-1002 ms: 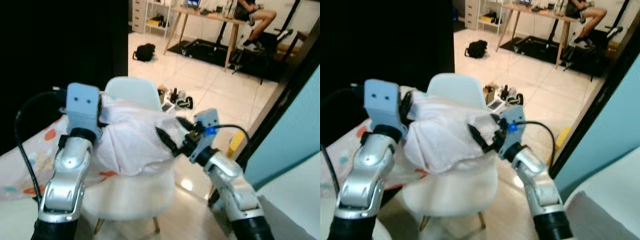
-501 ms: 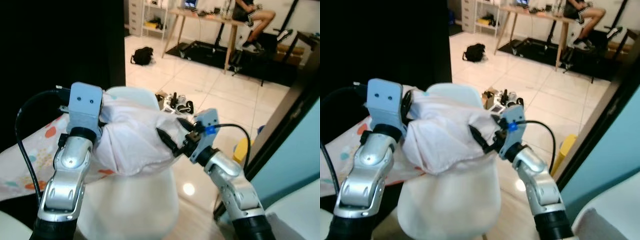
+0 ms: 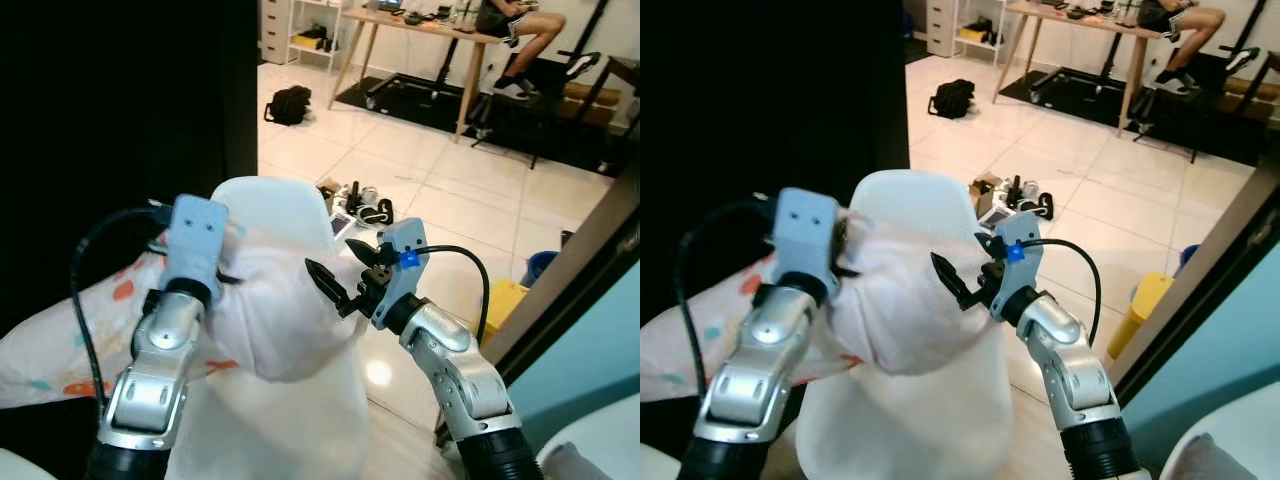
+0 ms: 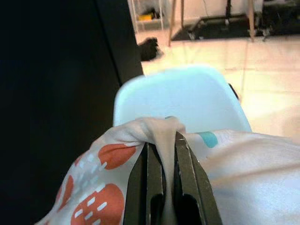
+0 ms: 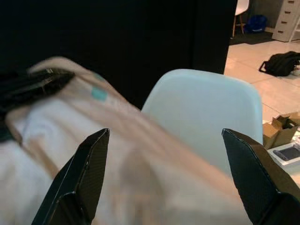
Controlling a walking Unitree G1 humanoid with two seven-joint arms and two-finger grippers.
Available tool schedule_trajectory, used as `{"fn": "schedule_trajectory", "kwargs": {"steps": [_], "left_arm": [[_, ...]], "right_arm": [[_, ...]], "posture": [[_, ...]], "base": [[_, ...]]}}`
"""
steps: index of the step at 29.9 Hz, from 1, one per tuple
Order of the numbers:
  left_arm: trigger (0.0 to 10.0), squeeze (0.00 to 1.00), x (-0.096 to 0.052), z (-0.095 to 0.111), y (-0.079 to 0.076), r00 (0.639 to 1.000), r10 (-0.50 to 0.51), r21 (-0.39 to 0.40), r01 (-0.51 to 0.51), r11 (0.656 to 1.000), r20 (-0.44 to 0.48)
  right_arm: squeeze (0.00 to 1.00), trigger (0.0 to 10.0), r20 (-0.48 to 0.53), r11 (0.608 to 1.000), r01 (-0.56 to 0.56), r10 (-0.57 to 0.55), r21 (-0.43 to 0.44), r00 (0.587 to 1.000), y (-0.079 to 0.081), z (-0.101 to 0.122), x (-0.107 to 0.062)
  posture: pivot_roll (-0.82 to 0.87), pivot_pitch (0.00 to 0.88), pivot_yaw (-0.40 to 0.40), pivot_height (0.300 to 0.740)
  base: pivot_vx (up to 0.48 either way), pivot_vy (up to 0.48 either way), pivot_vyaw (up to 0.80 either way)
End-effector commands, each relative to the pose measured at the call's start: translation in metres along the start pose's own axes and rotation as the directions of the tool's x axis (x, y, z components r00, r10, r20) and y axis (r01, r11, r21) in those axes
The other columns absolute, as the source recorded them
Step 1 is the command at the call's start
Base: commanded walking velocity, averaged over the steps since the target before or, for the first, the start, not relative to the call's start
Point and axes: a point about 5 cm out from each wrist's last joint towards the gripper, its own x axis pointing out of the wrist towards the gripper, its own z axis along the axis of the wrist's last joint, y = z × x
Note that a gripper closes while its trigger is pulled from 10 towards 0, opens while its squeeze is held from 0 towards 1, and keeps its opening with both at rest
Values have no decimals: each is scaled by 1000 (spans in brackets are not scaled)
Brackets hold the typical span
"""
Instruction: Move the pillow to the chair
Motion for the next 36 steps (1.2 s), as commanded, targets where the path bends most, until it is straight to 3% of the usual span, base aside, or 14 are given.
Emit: {"fn": "schedule_trajectory", "kwargs": {"steps": [1, 11, 12, 19, 23, 27, 29, 32, 35, 36], "left_arm": [[10000, 0, 2, 0, -4, 1000, -1, 15, 1, 1000, -10], [10000, 0, 4, 1, -8, 1000, -18, 32, 18, 999, -4], [10000, 0, 5, 5, -13, 1000, -28, -10, 29, 1000, 12], [10000, 0, 10, 9, -15, 1000, 6, -102, -5, 995, 11], [10000, 0, 14, 16, -13, 999, 32, -222, -26, 975, 26], [10000, 0, 18, 24, -14, 998, 41, -278, -27, 960, 44], [10000, 0, 22, 34, -20, 997, 37, -291, -16, 957, 64], [10000, 0, 24, 44, -40, 993, -57, -334, 90, 938, 108], [10000, 0, 23, 46, -46, 990, -83, -338, 118, 934, 116], [10000, 0, 20, 49, -56, 982, -127, -342, 167, 925, 137]], "right_arm": [[0, 10000, -33, 1000, 3, -3, 1, 999, -1, -3, -1], [0, 10000, -107, 1000, 22, -23, -16, 994, -4, -9, 0], [0, 10000, -112, 998, 50, -53, -29, 992, -7, -8, 0], [0, 10000, -113, 996, 80, -85, -50, 990, -11, -7, 0], [0, 10000, -114, 992, 103, -111, -72, 987, -14, -5, 0], [0, 10000, -122, 989, 119, -130, -89, 984, -17, -5, 0], [0, 10000, -133, 987, 128, -140, -98, 981, -19, -5, 0], [0, 10000, -136, 987, 125, -139, -103, 981, -18, -6, 0], [0, 10000, -136, 987, 125, -139, -105, 981, -17, -6, 0], [0, 10000, -135, 986, 126, -139, -106, 981, -17, -5, 0]], "posture": [[-17, 0, -72, 740], [-17, 0, -70, 740], [-19, 0, -68, 730], [-16, 0, -70, 705], [-20, 0, -70, 690], [-21, 0, -69, 680], [-22, 0, -67, 670], [-25, 0, -66, 655], [-25, 0, -66, 650], [-25, 0, -66, 645]], "base": [[0, 0, 0], [0, 0, 0], [0, 0, 0], [0, 0, 0], [0, 0, 0], [0, 0, 0], [0, 0, 0], [0, 0, 0], [0, 0, 0], [0, 0, 0]]}}
